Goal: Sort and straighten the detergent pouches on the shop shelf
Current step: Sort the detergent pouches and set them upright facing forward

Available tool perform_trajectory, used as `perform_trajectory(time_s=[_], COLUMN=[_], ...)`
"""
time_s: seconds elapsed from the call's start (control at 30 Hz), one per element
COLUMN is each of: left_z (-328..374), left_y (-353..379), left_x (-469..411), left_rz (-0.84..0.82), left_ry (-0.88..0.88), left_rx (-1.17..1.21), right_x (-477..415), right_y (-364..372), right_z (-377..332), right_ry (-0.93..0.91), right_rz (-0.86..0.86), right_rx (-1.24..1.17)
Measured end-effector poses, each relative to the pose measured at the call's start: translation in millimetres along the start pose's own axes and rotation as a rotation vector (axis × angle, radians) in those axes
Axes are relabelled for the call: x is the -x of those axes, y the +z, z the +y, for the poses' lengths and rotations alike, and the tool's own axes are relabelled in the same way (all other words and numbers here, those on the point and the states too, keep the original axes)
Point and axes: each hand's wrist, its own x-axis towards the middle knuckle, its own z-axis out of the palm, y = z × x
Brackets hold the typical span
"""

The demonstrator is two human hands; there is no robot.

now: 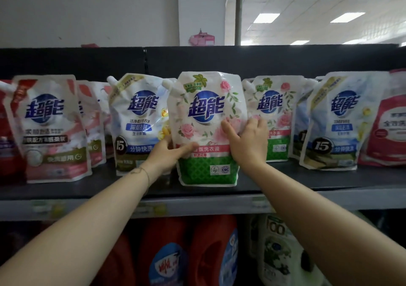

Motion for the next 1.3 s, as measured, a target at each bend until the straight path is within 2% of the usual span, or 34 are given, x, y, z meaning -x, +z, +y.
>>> perform_trajectory(time_s=[0.1,0.2,0.37,0.47,0.57,0.67,0.77,0.9,1.1,1.2,1.3], left_z=[-7,-11,-19,-23,-27,-33,-39,-33,-27,-39,-43], left_y=[-22,-44,-81,-98,-109,-117,-126,-133,-127,-125,-125], left_x=[14,28,42,47,48,46,30,-4,-49,-62,-61], left_rz=[-0.012,0.036,0.115,0.16,0.199,0.237,0.291,0.35,0.424,0.408,0.359], left_ry=[-0.023,0.007,0.063,0.059,0.056,0.06,0.028,-0.021,0.02,0.03,-0.003], left_rx=[-0.164,-0.348,-0.541,-0.577,-0.581,-0.525,-0.505,-0.345,-0.064,-0.067,-0.074], right_x=[10,25,52,67,77,77,73,62,41,34,21], right_y=[-10,-12,5,20,41,66,88,114,134,144,150], right_z=[-10,-27,-63,-90,-110,-121,-130,-136,-145,-164,-169], right_ry=[0.032,-0.185,-0.585,-0.651,-0.583,-0.412,-0.251,-0.127,0.068,0.11,0.034], right_rz=[0.077,0.099,-0.063,-0.23,-0.392,-0.529,-0.53,-0.543,-0.353,-0.235,-0.079], right_rx=[-0.001,0.048,0.149,0.076,0.016,-0.024,-0.101,-0.139,-0.418,-0.209,-0.213])
